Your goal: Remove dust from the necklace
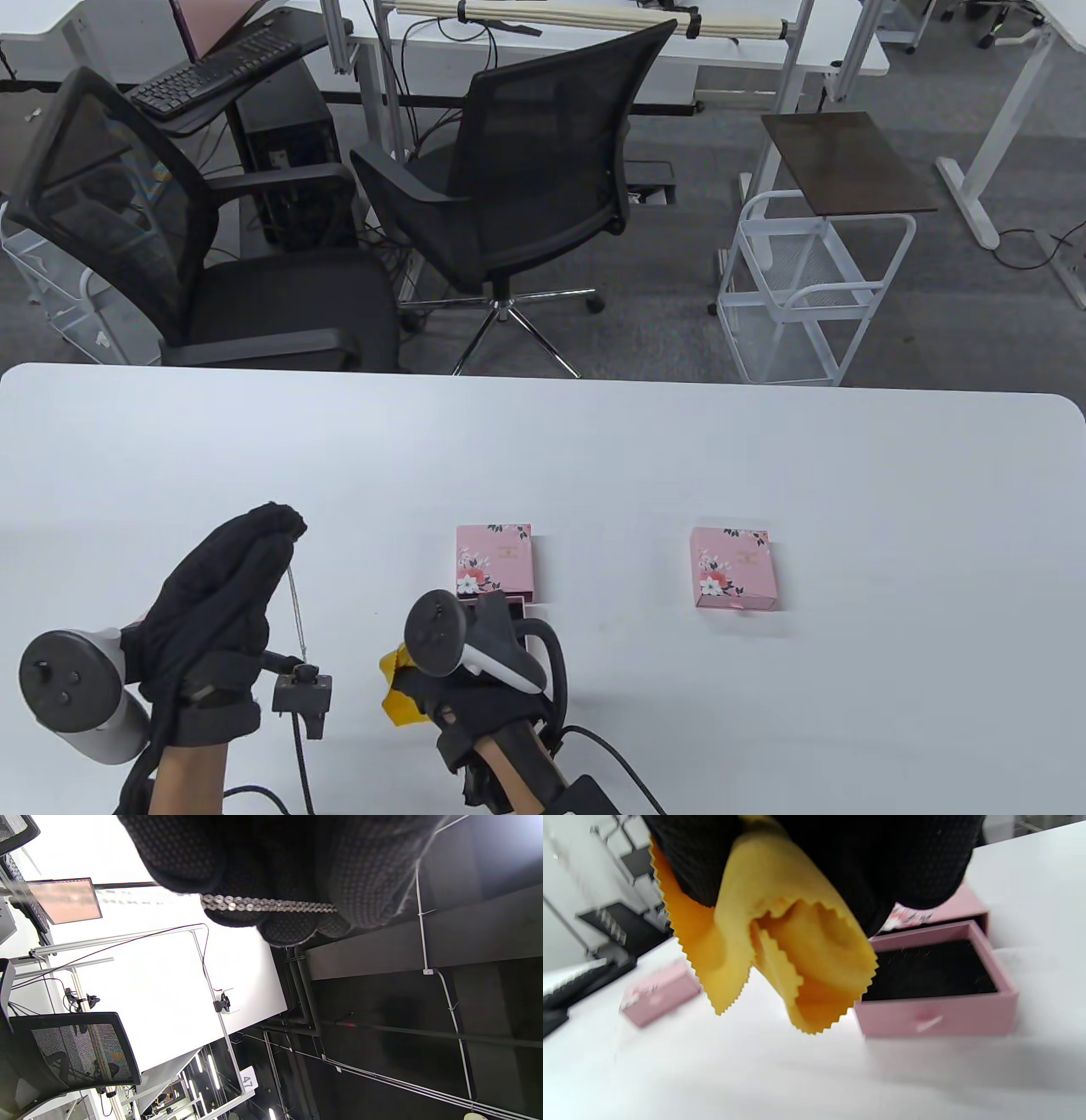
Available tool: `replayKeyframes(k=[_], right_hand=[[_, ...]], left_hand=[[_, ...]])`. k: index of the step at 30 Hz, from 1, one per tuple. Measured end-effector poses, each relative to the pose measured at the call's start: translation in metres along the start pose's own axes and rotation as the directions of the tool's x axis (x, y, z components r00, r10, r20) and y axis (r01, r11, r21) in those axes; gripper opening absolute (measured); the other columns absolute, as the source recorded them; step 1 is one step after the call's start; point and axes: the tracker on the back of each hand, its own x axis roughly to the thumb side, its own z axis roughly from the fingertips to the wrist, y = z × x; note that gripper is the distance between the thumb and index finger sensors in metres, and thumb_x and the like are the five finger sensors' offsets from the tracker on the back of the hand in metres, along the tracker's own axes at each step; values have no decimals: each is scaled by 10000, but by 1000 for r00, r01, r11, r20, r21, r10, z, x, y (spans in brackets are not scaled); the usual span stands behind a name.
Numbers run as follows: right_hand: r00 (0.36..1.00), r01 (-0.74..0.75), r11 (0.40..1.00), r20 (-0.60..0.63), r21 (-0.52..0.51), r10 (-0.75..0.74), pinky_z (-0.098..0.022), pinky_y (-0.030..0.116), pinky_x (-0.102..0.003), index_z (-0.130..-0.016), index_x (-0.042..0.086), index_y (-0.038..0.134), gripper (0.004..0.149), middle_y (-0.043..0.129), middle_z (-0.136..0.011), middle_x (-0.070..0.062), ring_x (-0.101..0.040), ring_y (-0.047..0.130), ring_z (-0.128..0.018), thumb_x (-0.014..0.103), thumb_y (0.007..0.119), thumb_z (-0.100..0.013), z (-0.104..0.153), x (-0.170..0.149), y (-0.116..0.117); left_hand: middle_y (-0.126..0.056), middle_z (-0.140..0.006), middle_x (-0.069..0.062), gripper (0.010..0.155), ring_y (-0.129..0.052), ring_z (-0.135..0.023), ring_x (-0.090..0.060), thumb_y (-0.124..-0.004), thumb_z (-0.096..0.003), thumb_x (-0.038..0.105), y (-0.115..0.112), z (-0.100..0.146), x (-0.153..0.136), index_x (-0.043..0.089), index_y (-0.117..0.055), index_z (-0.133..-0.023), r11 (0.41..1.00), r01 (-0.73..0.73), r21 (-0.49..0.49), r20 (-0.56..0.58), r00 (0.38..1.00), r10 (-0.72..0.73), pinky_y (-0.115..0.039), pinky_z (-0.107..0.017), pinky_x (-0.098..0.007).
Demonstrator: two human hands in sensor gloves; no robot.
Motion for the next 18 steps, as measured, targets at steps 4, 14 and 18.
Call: replayKeyframes(k=[4, 14, 18], right_hand=[[993, 11, 992, -113, -126, -25, -527, 775, -517, -965, 76, 765, 428, 938, -755, -144, -344, 963, -547, 368, 777, -652, 14, -38, -27], [882, -153, 977, -466, -147, 68, -539, 764, -532, -977, 67, 756, 436, 927, -778, -160, -363, 954, -572, 349, 790, -647, 26, -141, -12], [843, -169, 985, -514, 27, 159, -563, 745, -543, -987, 72, 751, 454, 914, -788, -152, -369, 937, -599, 363, 804, -643, 18, -156, 2]], left_hand=[[-1005, -849, 10, 345, -933, -762, -211, -906, -546, 455, -3, -1, -2, 323, -931, -863, 1000, 5, -18, -11, 1000, -5, -828, -555, -413], [-1007, -846, 5, 345, -936, -757, -212, -906, -546, 450, -36, 5, -5, 316, -934, -862, 991, 50, -126, -11, 999, -51, -830, -548, -414], [-1007, -845, 4, 346, -936, -756, -213, -907, -545, 451, -46, 7, -5, 316, -935, -862, 985, 71, -155, -3, 997, -73, -831, -547, -415]])
